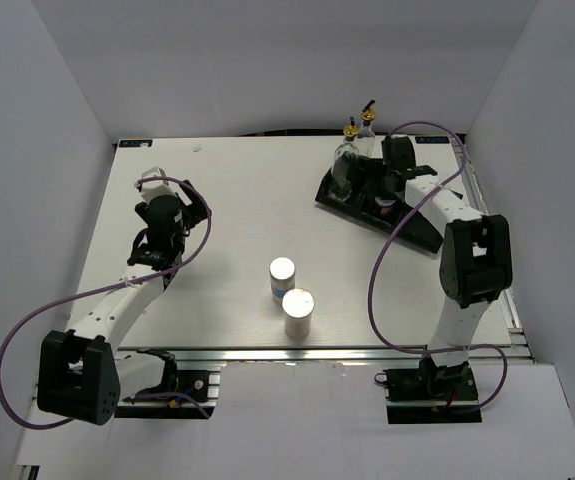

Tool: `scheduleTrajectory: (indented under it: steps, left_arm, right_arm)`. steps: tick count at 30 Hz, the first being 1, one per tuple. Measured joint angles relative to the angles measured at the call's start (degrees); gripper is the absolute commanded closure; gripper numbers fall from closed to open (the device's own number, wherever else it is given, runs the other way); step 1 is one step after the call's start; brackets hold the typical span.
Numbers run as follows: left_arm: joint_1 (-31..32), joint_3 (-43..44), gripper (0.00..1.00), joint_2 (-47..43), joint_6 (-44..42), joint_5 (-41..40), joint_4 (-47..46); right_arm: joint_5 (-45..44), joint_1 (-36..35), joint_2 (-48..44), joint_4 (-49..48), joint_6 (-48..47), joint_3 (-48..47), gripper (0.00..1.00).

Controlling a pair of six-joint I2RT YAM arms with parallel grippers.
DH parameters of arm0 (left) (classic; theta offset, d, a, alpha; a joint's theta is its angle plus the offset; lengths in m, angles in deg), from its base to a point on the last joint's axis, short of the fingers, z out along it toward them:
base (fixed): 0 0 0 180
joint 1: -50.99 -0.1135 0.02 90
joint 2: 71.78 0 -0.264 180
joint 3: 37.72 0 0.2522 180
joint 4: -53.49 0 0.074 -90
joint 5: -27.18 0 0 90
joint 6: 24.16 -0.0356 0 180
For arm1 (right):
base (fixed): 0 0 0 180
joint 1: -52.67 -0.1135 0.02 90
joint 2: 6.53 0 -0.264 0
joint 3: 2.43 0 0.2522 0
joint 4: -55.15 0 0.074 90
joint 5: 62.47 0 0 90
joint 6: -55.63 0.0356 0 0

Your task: Organize the condiment bottles

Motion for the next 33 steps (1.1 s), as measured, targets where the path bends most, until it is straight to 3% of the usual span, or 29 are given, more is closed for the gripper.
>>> scheduleTrajectory:
  steps: [3, 5, 14, 21, 24, 27, 33]
  left_arm:
    - [0.00, 0.00, 0.02, 0.00, 0.00, 0.00, 0.00]
    - [0.00, 0.00, 0.02, 0.00, 0.00, 0.00, 0.00]
    - [0.00, 0.00, 0.02, 0.52, -0.13, 0.02, -0.02]
    - [0.00, 0.00, 0.02, 1.09, -0.17, 0.33, 0.04]
    - [0.00, 0.00, 0.02, 1.09, -0.17, 0.72, 0.02]
    - [0.00, 0.00, 0.02, 1.18, -0.17, 0.96, 0.02]
    - [0.00, 0.00, 0.02, 1.42, -0.17, 1.86, 0.07]
  right_arm:
    - [-0.07, 0.17, 1.05, 0.66, 0.98, -0.02, 0.14]
    - [-0.20, 0.22, 1.16, 0.85, 1.18, -0.31, 0.11]
    - [1.05, 0.31, -5.38, 2.23, 0.81, -0.74, 0.11]
    - [9.03, -2.25, -25.22, 3.28, -1.95, 8.72, 0.11]
    - [16.61, -7.48, -33.33, 3.48, -4.50, 12.48, 0.11]
    - [22.16, -17.46, -37.88, 4.42, -6.99, 14.08, 0.11]
    - [24.11, -36.59, -37.24, 8.37, -7.08, 15.45, 0.11]
